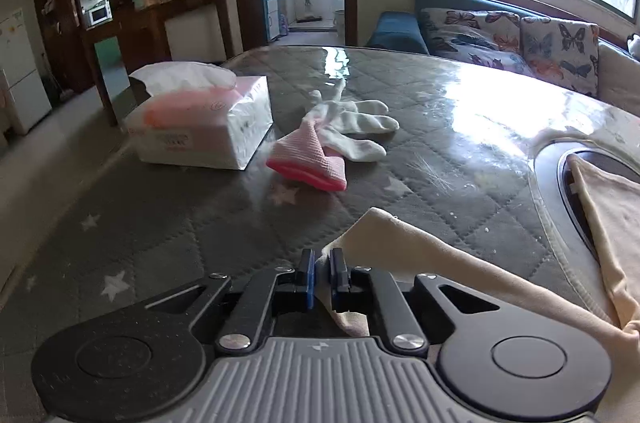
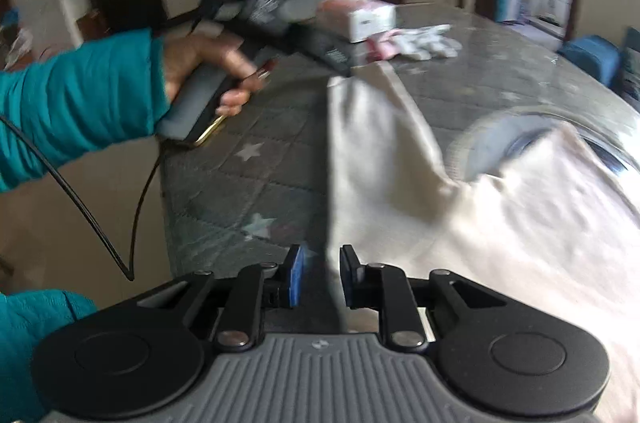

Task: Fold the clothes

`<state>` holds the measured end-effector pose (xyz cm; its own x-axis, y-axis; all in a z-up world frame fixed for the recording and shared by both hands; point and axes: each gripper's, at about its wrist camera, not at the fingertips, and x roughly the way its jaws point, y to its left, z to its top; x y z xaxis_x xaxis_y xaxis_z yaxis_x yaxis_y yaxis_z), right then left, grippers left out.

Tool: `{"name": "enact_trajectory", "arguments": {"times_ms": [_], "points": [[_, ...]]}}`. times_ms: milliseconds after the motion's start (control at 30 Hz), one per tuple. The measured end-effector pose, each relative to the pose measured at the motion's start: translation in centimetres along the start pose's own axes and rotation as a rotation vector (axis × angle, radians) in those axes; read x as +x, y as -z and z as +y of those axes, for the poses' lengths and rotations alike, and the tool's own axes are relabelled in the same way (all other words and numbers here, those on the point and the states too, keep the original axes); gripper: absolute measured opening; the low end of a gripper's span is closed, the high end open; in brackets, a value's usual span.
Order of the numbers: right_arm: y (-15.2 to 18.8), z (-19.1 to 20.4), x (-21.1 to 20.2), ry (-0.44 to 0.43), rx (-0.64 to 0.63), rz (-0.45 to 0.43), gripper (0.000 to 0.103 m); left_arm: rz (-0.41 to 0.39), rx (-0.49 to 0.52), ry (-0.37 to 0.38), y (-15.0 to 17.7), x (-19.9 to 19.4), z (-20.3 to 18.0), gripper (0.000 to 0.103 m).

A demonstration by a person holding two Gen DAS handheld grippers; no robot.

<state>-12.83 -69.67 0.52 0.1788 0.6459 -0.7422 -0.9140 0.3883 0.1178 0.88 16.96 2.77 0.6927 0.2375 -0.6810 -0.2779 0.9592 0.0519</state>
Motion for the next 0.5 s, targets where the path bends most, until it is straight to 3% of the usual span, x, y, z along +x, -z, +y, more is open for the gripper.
{"name": "enact_trajectory", "arguments": {"times_ms": [233,367,500], "points": [[4.8,-3.6,-4.7,0.139,0.181,-0.009,0.022,0.013,-0.014,-0.025,-0.1,-0.2,0.7,0.011],[7.5,-3.6,-5.6,0.145,0.217,0.026,0.022,0.021,-0.020,-0.043,-0.3,-0.5,0.7,0.015],[8.1,-3.2,-6.8,0.150,0.200,-0.018,0.022,-0.014,-0.033,-0.039,-0.8,-2.4,0.0,0.015]]}}
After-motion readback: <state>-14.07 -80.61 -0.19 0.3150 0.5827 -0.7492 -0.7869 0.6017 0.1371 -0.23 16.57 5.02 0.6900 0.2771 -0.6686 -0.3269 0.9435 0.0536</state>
